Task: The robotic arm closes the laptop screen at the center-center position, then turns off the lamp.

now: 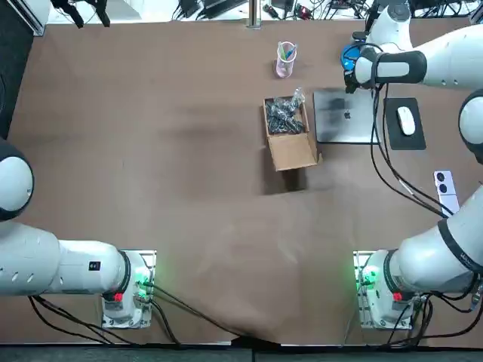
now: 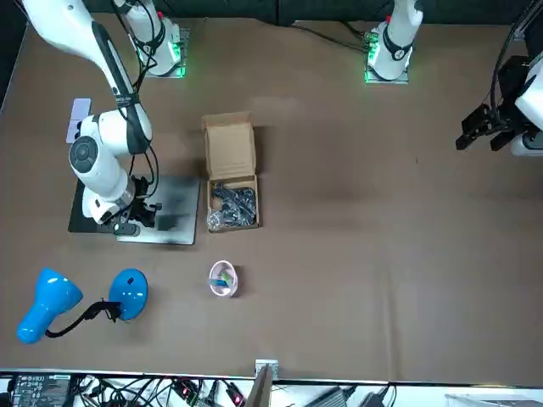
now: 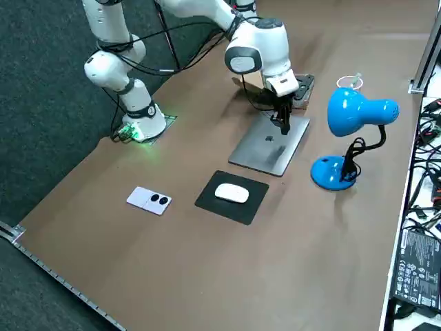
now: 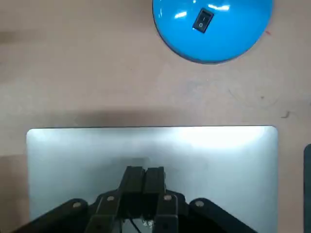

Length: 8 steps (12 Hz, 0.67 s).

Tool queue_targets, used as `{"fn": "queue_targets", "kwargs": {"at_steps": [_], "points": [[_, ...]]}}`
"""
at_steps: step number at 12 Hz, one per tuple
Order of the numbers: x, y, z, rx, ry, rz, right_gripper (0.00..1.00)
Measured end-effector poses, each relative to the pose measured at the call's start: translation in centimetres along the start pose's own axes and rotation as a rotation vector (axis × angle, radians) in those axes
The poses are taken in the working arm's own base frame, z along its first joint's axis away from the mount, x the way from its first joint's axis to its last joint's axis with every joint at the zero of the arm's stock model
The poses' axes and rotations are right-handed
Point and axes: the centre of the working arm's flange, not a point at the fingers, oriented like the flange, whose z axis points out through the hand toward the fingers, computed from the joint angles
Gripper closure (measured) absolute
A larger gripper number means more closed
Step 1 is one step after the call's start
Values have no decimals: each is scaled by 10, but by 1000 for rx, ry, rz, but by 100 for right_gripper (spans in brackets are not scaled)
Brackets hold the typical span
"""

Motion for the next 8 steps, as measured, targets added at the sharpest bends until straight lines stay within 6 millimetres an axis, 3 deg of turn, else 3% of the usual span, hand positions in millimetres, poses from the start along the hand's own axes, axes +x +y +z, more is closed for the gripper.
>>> {"fn": "queue_targets", "kwargs": {"at_steps": [4, 8], "points": [[3, -2, -21, -11, -1, -4, 98], [12, -8, -72, -39, -26, -13, 98]]}}
